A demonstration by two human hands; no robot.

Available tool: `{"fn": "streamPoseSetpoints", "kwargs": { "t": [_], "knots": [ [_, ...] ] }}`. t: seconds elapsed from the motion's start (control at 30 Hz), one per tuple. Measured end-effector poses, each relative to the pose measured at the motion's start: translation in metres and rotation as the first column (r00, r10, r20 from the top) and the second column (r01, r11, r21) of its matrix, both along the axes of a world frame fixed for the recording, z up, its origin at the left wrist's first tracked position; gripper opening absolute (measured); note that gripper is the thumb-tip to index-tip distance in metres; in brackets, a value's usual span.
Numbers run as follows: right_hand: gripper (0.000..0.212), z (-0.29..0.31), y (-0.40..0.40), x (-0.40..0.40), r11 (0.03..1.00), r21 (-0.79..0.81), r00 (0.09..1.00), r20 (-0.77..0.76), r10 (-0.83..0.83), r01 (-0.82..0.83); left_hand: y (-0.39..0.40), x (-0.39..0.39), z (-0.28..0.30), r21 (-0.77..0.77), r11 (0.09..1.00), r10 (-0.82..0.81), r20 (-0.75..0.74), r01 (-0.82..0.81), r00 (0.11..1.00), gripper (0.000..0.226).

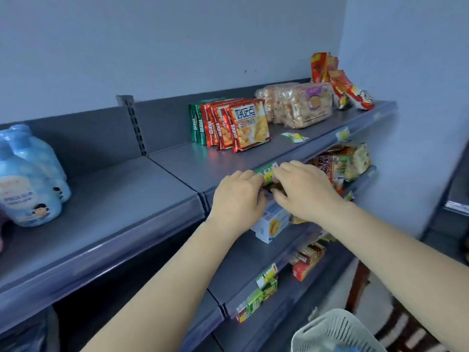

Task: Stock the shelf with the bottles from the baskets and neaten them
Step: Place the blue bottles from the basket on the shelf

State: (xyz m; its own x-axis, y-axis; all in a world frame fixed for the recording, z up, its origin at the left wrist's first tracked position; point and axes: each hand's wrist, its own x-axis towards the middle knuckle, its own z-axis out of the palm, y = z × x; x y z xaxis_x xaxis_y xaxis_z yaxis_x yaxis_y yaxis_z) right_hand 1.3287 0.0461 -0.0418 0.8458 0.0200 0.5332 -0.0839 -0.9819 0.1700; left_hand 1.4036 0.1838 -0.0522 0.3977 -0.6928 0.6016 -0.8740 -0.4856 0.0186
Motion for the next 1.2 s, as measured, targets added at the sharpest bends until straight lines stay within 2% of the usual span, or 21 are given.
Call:
{"fn": "streamPoseSetpoints", "kwargs": {
  "t": [0.1, 0.33, 0.5, 0.77, 0.93, 1.0, 1.13, 1.2],
  "knots": [
    [0.019, -0.023, -0.032, -0.036, 0.992, 0.018, 0.991, -0.065, -0.121, 0.122, -0.040, -0.014, -0.021, 0.097, 0.989, -0.117, 0.044, 0.113, 0.992, 0.023],
    [0.027, -0.089, -0.076, -0.121, 0.917, 0.143, 0.906, -0.270, -0.327, 0.374, -0.114, -0.062, -0.086, 0.301, 0.895, -0.318, -0.087, 0.329, 0.944, 0.025],
    [0.027, -0.153, -0.092, -0.174, 0.830, 0.208, 0.812, -0.425, -0.400, 0.517, -0.151, -0.108, -0.146, 0.445, 0.778, -0.401, -0.192, 0.444, 0.896, 0.022],
    [0.026, -0.254, -0.095, -0.235, 0.682, 0.230, 0.621, -0.671, -0.405, 0.694, -0.175, -0.167, -0.247, 0.629, 0.582, -0.387, -0.343, 0.516, 0.856, 0.023],
    [0.027, -0.319, -0.085, -0.256, 0.558, 0.251, 0.504, -0.784, -0.361, 0.791, -0.175, -0.195, -0.315, 0.660, 0.450, -0.359, -0.483, 0.602, 0.799, 0.024],
    [0.030, -0.352, -0.083, -0.262, 0.549, 0.240, 0.475, -0.812, -0.339, 0.801, -0.175, -0.204, -0.344, 0.674, 0.392, -0.333, -0.531, 0.627, 0.779, 0.026],
    [0.028, -0.424, -0.080, -0.267, 0.530, 0.230, 0.443, -0.839, -0.317, 0.816, -0.174, -0.217, -0.402, 0.690, 0.354, -0.200, -0.604, 0.631, 0.772, 0.030],
    [0.033, -0.453, -0.077, -0.269, 0.556, 0.188, 0.415, -0.853, -0.315, 0.809, -0.173, -0.221, -0.432, 0.700, 0.330, -0.132, -0.629, 0.633, 0.766, 0.030]
  ]
}}
